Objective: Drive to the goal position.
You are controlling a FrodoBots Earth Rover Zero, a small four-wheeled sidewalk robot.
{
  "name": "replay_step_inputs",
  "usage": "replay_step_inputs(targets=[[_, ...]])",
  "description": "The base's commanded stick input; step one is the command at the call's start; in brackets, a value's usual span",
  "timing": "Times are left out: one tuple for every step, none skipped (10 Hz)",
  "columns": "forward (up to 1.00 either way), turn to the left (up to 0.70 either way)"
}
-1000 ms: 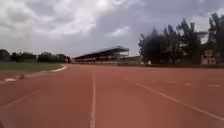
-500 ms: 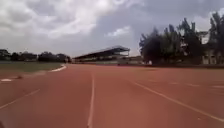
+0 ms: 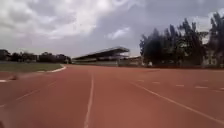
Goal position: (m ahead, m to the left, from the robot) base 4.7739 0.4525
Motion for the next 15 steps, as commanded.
replay_step_inputs(targets=[[0.45,0.0],[0.45,0.0],[0.45,0.0],[0.45,0.0],[0.4,0.0],[0.3,0.0],[0.3,0.0],[0.3,0.0],[0.3,0.0],[0.3,0.0],[0.3,0.0],[0.3,0.0],[0.3,0.0],[0.3,0.0],[0.3,0.0]])
